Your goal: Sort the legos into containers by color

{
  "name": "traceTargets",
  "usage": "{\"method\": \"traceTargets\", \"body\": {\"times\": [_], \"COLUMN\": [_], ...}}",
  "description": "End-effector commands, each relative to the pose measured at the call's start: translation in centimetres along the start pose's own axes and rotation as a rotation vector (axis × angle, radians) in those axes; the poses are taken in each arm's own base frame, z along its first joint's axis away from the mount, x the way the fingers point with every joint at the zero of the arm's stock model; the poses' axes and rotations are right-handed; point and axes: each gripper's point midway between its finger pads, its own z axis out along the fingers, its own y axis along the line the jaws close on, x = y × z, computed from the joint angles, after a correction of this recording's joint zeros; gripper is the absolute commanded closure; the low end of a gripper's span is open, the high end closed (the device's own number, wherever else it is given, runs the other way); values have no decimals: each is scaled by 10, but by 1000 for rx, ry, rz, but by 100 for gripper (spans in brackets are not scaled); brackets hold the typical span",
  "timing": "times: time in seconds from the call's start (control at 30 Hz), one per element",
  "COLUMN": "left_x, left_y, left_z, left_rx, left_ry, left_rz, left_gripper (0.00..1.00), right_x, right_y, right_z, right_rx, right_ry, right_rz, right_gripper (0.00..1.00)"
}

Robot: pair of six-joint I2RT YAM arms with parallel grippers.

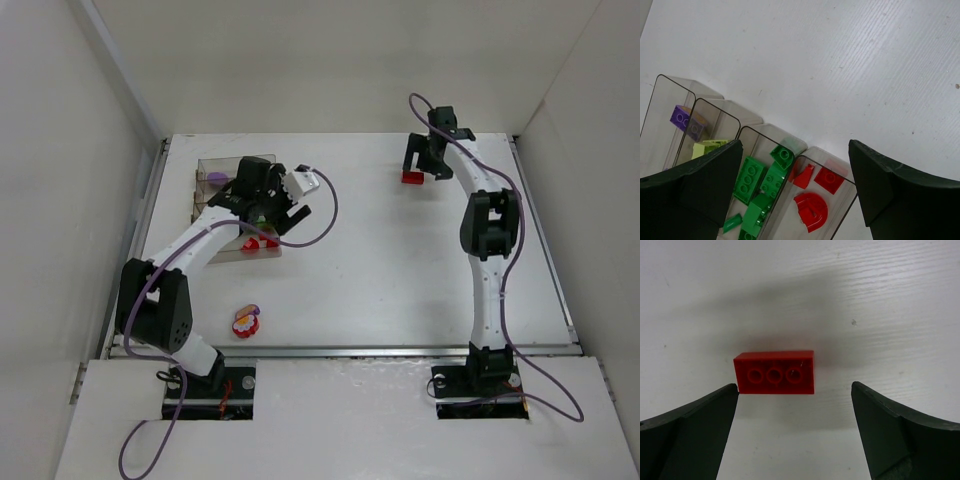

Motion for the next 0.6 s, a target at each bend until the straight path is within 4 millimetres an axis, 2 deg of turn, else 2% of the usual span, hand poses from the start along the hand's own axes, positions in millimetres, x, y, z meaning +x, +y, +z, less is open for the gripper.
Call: {"method": "traceTargets", "body": {"times": [0.0,0.1,0.33,0.4,0.5,0.57], "left_x": [-17,-15,-12,-12,-12,-11], "left_y": [3,3,0,0,0,2], "left_z": [-13,-15,-15,-15,-15,-16], "left_rx": [-26,-33,-33,-33,-33,-40], "left_ry": [-61,-54,-54,-54,-54,-49], "left_rz": [40,39,39,39,39,48], "left_gripper": [15,15,15,15,15,15], "right_x": [-16,-9,-17,-17,-12,-6], "right_y": [22,30,36,35,44,40], "right_z": [10,20,20,23,22,24], "right_rx": [-85,-130,-162,-154,-152,-137], "right_ry": [-58,-35,-63,-66,-55,-38], "right_rz": [13,20,20,20,6,6], "right_gripper": [0,0,0,4,12,14]}}
